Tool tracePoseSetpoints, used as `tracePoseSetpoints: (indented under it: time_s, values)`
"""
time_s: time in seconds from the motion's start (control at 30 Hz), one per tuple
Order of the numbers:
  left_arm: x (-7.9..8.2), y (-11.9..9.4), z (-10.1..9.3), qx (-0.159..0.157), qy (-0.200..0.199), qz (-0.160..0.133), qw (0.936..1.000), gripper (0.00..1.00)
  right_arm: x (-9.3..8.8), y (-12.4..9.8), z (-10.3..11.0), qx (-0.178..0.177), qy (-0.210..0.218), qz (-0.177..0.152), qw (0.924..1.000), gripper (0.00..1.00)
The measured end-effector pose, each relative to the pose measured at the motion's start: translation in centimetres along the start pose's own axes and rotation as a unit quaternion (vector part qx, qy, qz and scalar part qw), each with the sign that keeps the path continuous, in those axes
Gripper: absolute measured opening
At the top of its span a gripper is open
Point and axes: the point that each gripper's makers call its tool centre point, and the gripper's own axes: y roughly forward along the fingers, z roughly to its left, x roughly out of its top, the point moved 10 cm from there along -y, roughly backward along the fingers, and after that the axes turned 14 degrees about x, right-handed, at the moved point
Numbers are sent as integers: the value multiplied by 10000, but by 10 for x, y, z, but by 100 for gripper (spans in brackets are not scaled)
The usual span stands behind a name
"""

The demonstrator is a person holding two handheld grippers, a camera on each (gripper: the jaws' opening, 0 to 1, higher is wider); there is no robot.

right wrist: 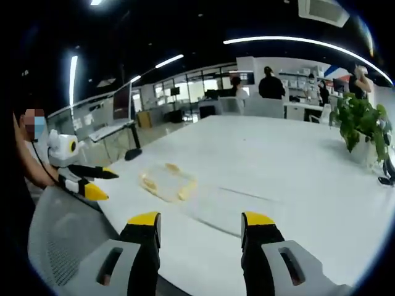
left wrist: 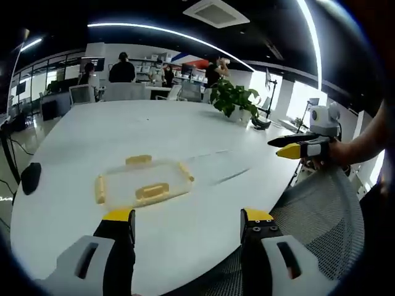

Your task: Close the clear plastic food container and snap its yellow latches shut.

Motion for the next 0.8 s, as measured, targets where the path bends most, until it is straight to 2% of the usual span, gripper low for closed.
tracePoseSetpoints:
  time_s: [0.2,0.27,0.3,0.33,0.4,0.43,0.63,0.8]
  values:
    - [1,0,-1,24,-5,-13,10000,71,0,0,1,49,-31,-24,10000,53]
    - [2,-1,0,58,-86,-70,9999,77,0,0,0,35,-43,-48,10000,55]
    - [4,0,2,192,-107,-203,9996,85,0,0,0,39,-40,-31,10000,55]
    - [4,-1,3,236,-87,-211,9995,88,0,0,0,42,-46,-5,10000,55]
    - [1,-1,1,111,-79,-35,9999,81,1,0,1,43,-89,-33,9999,57]
    - [0,0,0,115,51,14,9999,80,1,0,2,54,-78,-42,9999,57]
    - [0,0,1,166,-1,-20,9999,80,1,1,2,116,-60,-64,9999,61]
    - [1,-1,1,159,-17,-3,9999,80,0,1,3,129,-99,-46,9999,61]
